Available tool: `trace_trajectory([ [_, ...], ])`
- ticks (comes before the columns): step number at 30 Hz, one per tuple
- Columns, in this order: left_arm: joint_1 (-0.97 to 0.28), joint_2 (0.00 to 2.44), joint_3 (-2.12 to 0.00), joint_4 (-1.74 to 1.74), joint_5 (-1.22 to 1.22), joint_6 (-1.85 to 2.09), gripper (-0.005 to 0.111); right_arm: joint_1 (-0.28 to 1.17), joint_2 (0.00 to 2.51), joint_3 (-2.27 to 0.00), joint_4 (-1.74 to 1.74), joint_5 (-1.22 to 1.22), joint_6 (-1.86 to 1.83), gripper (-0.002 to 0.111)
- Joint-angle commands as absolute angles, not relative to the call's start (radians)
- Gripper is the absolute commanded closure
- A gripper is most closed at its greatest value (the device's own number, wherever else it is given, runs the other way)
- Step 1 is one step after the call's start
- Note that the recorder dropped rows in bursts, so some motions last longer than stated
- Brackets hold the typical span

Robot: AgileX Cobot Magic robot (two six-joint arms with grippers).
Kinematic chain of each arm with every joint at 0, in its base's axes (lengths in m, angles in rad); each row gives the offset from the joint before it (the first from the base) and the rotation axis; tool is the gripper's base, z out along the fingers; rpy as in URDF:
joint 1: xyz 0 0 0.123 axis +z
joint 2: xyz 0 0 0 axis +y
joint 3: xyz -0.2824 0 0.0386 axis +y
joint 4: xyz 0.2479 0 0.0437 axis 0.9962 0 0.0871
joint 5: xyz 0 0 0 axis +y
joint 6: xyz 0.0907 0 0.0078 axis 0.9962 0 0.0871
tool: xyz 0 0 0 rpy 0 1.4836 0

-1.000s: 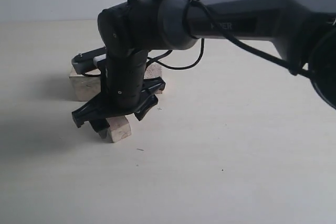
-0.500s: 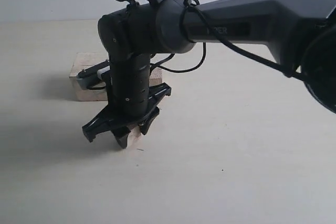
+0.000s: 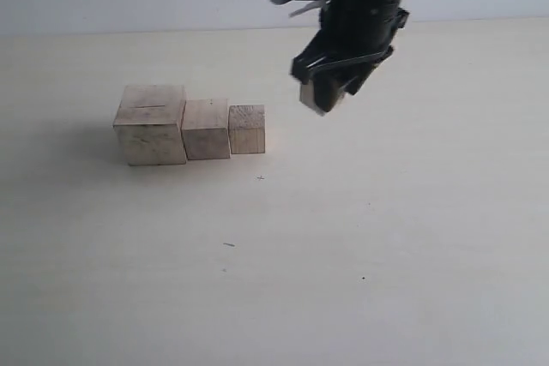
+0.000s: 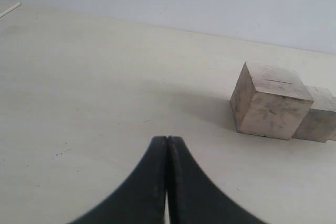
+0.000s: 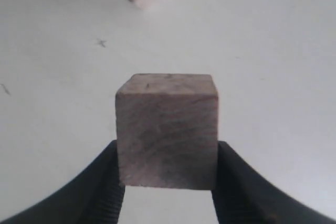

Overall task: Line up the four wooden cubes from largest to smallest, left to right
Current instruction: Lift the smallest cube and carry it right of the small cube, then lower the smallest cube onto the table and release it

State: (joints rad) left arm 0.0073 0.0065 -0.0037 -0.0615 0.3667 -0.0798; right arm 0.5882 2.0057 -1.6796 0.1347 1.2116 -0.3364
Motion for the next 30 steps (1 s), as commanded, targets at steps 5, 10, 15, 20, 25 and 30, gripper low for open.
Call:
trace_trajectory([
  [5, 0.009, 0.000, 0.000, -0.067, 0.361, -0.077, 0.107, 0.419, 2.033, -1.685, 0.279, 1.069, -0.829, 0.108],
  [10, 0.009, 0.000, 0.000, -0.067, 0.361, -0.077, 0.107, 0.447, 2.103, -1.703, 0.285, 1.028, -1.053, 0.108],
  [15, 0.009, 0.000, 0.000, -0.067, 0.361, -0.077, 0.107, 0.486, 2.199, -1.750, 0.285, 1.026, -1.140, 0.108],
  [20, 0.009, 0.000, 0.000, -0.067, 0.361, -0.077, 0.107, 0.525, 2.274, -1.780, 0.285, 1.044, -1.171, 0.108],
  [25, 0.009, 0.000, 0.000, -0.067, 0.361, -0.077, 0.107, 0.541, 2.332, -1.802, 0.285, 1.041, -1.182, 0.108],
  [30, 0.009, 0.000, 0.000, -0.067, 0.361, -0.077, 0.107, 0.547, 2.352, -1.804, 0.289, 0.994, -1.182, 0.108],
])
